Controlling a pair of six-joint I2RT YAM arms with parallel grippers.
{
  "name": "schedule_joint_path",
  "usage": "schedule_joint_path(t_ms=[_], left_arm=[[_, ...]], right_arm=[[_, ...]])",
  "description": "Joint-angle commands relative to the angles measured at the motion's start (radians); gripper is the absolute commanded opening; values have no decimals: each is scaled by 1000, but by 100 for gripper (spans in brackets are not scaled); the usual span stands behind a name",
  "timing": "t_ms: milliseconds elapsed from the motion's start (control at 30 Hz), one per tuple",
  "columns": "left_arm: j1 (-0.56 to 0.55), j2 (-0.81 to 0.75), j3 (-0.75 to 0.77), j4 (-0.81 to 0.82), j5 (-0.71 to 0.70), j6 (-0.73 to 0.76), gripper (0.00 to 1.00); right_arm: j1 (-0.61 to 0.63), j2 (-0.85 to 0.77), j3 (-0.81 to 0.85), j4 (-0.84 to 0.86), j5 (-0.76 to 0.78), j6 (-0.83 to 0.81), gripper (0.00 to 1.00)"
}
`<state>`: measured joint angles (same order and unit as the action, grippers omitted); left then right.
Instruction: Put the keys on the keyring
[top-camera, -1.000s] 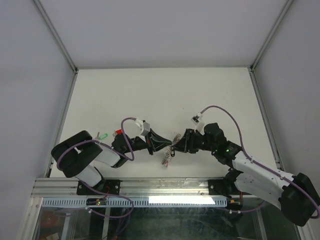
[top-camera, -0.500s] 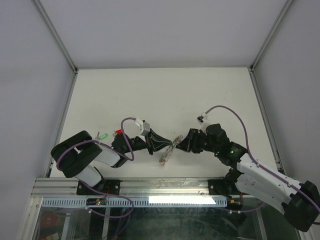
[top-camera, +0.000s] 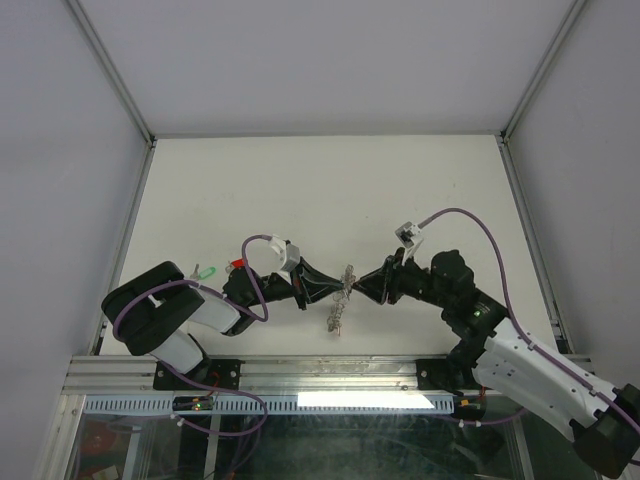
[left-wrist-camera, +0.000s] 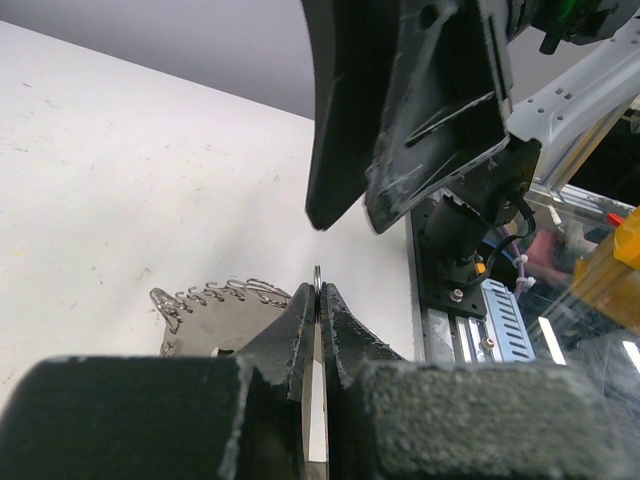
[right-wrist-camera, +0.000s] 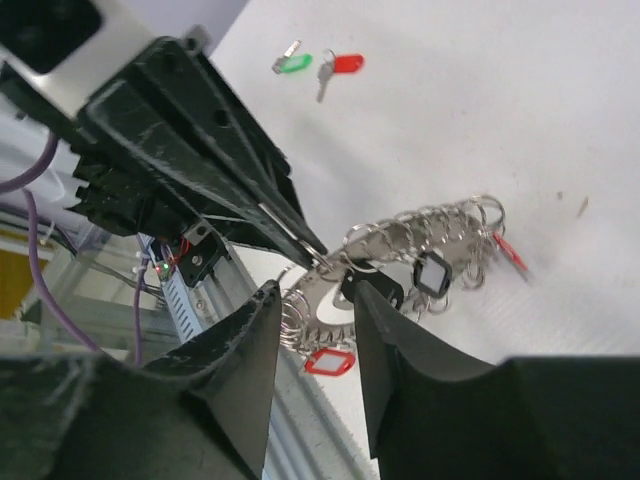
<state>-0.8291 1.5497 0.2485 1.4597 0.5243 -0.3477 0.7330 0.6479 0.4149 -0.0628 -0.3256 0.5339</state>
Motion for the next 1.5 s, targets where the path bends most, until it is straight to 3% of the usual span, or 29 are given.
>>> schedule_joint_path(t_ms=[0, 167, 333, 500, 1133, 1467], left_arm=[[10, -37, 5, 149, 21, -3, 0], [12, -30, 7, 162, 48, -13, 0], [12, -24, 14, 163, 72, -17, 0], [13, -14, 26, 163, 104, -23, 0], [13, 10, 55, 165, 158, -39, 0], [13, 20, 70, 163, 173, -43, 0]], right_arm=[[5, -34, -3, 177, -123, -224, 35], [5, -47, -15, 216, -230, -462, 31], [5, -25, 67, 10, -299, -727, 29], [6, 13, 149, -164, -334, -889, 32], [5, 199, 242, -203, -419, -939, 35], [5, 252, 256, -200, -434, -942, 28]])
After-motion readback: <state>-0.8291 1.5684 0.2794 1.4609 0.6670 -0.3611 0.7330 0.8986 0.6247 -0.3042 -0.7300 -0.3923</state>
